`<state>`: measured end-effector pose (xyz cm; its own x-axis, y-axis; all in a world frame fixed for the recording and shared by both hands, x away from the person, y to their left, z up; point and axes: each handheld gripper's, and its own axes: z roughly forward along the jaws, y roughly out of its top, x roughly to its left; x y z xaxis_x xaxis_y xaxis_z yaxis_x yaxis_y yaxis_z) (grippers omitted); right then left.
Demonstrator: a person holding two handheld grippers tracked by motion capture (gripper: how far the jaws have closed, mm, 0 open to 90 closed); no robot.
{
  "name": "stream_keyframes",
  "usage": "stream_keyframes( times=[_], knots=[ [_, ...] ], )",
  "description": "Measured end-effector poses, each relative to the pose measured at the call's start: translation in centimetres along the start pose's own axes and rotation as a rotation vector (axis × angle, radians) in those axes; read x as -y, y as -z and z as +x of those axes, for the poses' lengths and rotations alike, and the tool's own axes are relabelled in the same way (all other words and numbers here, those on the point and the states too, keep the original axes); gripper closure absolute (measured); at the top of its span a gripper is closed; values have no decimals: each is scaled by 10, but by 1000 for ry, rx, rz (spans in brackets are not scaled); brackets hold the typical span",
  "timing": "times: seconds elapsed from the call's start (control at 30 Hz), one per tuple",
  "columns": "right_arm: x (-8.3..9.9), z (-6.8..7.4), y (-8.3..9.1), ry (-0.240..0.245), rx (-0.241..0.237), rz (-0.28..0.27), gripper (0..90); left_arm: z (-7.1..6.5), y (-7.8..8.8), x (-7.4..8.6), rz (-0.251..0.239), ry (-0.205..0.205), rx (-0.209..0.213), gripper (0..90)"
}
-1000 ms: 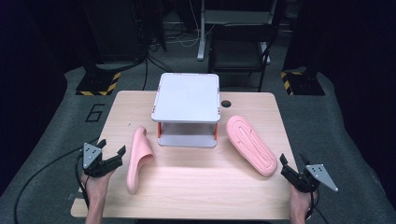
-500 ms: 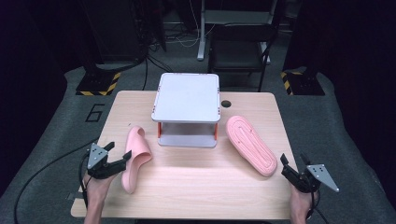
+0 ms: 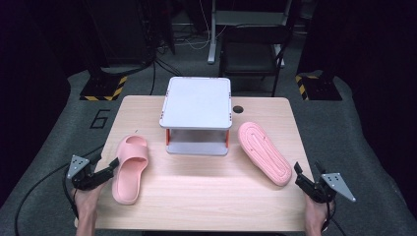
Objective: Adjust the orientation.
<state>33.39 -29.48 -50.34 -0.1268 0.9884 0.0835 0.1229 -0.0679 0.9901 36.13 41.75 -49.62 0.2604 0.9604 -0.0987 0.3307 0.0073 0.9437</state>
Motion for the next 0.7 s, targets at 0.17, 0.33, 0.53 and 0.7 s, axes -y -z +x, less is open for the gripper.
stream_keyframes(
  times=[0.17,0.33,0.53,0.7],
  knots=[
    [0,0,0,3,-3,8,208,4,-8,4,42,-9,-40,217],
    [0,1,-1,4,-8,8,207,-1,-24,9,130,-78,-88,236],
    [0,1,0,4,-6,7,208,-4,-23,8,127,-94,-120,246],
    [0,0,1,-3,3,2,208,-4,-10,3,21,-27,-78,236]
  ],
)
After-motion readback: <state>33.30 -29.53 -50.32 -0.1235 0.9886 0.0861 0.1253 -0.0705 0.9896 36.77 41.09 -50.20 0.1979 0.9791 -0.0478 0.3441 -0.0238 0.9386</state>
